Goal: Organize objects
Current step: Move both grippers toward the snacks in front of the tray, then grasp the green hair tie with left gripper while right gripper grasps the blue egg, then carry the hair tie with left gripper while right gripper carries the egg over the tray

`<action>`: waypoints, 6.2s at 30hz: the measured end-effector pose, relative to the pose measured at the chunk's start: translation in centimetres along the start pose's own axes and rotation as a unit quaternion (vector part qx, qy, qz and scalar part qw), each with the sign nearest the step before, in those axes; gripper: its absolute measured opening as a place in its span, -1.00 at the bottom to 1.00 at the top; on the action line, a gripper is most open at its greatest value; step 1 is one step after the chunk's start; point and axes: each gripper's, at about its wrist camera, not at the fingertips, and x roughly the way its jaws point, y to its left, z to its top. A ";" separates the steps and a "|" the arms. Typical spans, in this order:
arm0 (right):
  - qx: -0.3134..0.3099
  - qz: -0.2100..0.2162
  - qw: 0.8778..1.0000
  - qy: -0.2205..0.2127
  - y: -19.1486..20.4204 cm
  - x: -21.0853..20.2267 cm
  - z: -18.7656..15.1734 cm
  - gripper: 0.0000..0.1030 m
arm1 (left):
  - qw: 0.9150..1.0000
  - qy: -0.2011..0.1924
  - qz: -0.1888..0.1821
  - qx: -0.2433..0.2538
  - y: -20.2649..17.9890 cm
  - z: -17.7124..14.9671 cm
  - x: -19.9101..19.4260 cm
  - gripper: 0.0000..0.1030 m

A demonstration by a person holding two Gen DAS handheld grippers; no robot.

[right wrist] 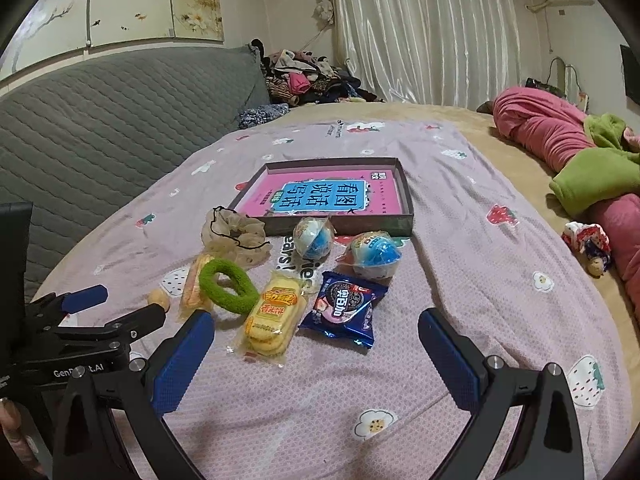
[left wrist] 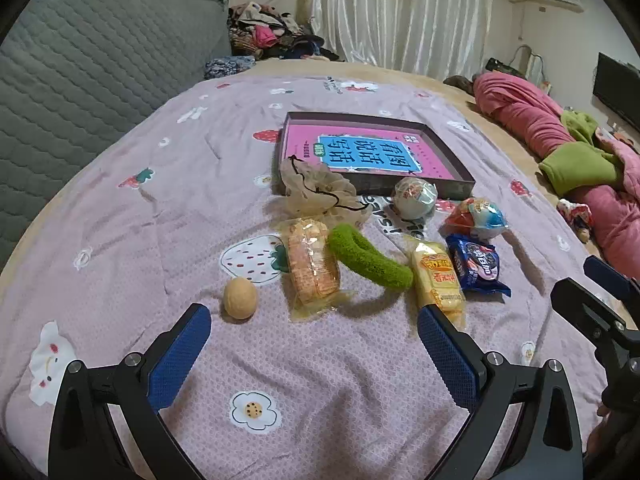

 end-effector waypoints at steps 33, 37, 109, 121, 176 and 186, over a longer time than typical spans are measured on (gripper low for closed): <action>-0.013 -0.009 1.000 0.002 -0.2 0.0 2.6 0.99 | 0.999 0.019 -0.020 -0.022 2.7 1.7 0.9 1.00; -0.021 -0.016 1.000 0.007 -0.5 0.7 3.5 0.99 | 0.999 0.029 -0.021 -0.023 2.0 2.7 1.9 1.00; -0.085 -0.011 0.987 0.134 -4.4 14.4 6.5 -0.12 | 0.988 0.138 -0.063 -0.032 -4.3 4.7 11.6 -0.78; -0.071 0.004 0.988 0.139 -5.1 14.4 6.2 -0.13 | 0.989 0.124 -0.072 -0.041 -4.2 5.2 10.9 -0.77; -0.036 0.019 0.998 0.045 -5.1 15.2 18.5 -0.17 | 0.995 0.032 -0.070 -0.058 -1.1 20.3 11.9 -0.77; -0.029 0.011 0.999 0.037 -6.1 19.2 21.2 -0.17 | 0.996 0.029 -0.065 -0.052 -1.1 23.5 15.9 -0.77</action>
